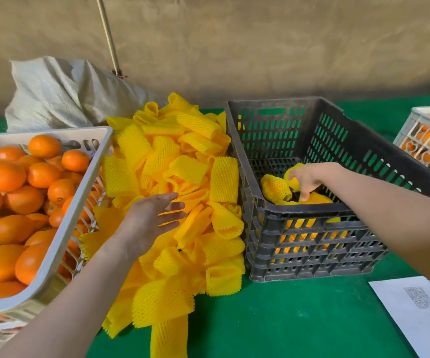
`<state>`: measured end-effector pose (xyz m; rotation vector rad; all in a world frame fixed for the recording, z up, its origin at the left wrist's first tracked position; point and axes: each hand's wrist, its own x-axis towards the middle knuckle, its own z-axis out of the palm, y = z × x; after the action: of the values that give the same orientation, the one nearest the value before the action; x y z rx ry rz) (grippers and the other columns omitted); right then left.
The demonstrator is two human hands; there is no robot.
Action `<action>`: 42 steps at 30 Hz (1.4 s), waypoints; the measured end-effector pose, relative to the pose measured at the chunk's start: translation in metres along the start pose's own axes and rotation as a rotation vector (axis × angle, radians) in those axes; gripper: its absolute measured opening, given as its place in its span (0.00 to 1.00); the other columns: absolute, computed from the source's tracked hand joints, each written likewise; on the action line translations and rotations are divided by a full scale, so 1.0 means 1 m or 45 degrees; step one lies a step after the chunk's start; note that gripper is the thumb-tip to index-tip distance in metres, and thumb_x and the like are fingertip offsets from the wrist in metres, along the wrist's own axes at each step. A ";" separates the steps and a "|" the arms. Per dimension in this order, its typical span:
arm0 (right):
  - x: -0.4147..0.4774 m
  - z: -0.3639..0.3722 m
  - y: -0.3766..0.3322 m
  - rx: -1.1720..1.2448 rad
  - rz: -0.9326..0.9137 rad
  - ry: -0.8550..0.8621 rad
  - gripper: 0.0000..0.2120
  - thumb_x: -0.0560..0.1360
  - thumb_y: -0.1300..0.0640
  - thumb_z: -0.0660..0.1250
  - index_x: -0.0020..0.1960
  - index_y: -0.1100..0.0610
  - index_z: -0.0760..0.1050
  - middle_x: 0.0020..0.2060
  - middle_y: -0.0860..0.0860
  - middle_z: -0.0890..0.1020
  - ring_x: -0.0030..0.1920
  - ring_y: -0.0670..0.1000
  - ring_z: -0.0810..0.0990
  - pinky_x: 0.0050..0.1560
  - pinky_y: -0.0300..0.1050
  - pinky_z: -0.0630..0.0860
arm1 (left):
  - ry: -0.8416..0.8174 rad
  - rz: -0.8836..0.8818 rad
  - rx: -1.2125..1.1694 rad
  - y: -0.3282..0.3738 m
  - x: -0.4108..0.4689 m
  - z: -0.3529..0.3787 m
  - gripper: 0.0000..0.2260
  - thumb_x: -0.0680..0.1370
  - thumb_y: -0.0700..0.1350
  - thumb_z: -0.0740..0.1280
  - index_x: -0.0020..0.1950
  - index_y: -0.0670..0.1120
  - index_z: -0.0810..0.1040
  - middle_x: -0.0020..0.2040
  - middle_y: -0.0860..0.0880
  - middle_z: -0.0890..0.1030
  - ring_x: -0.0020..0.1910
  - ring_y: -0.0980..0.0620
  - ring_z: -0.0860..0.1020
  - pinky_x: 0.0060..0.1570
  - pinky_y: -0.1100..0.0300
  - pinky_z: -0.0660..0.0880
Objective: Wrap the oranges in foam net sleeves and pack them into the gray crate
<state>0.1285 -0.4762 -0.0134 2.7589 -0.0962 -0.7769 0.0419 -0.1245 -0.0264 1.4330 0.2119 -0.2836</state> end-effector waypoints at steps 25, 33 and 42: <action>-0.034 -0.043 -0.206 0.179 -0.508 0.766 0.16 0.74 0.61 0.64 0.61 0.57 0.69 0.63 0.57 0.72 0.62 0.59 0.72 0.54 0.50 0.69 | 0.037 0.123 -0.279 0.013 -0.036 -0.060 0.08 0.80 0.38 0.61 0.54 0.42 0.78 0.39 0.48 0.84 0.38 0.50 0.82 0.44 0.55 0.77; -0.040 -0.028 -0.201 0.576 -0.300 0.783 0.22 0.75 0.61 0.62 0.68 0.57 0.64 0.57 0.59 0.76 0.57 0.62 0.75 0.51 0.54 0.74 | 0.033 0.123 -0.199 0.021 -0.046 -0.051 0.08 0.80 0.37 0.61 0.55 0.42 0.78 0.45 0.46 0.82 0.42 0.50 0.80 0.44 0.57 0.76; -0.128 -0.038 -0.233 1.677 -0.732 0.760 0.10 0.72 0.73 0.61 0.53 0.67 0.75 0.43 0.69 0.78 0.39 0.54 0.73 0.40 0.55 0.72 | 0.053 0.301 0.058 0.032 -0.038 -0.039 0.27 0.79 0.48 0.64 0.76 0.47 0.60 0.73 0.50 0.65 0.71 0.49 0.65 0.57 0.57 0.65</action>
<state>0.0368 -0.2253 0.0174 4.2201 0.5064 0.2494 0.0172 -0.0798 0.0104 1.4938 0.0689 -0.0657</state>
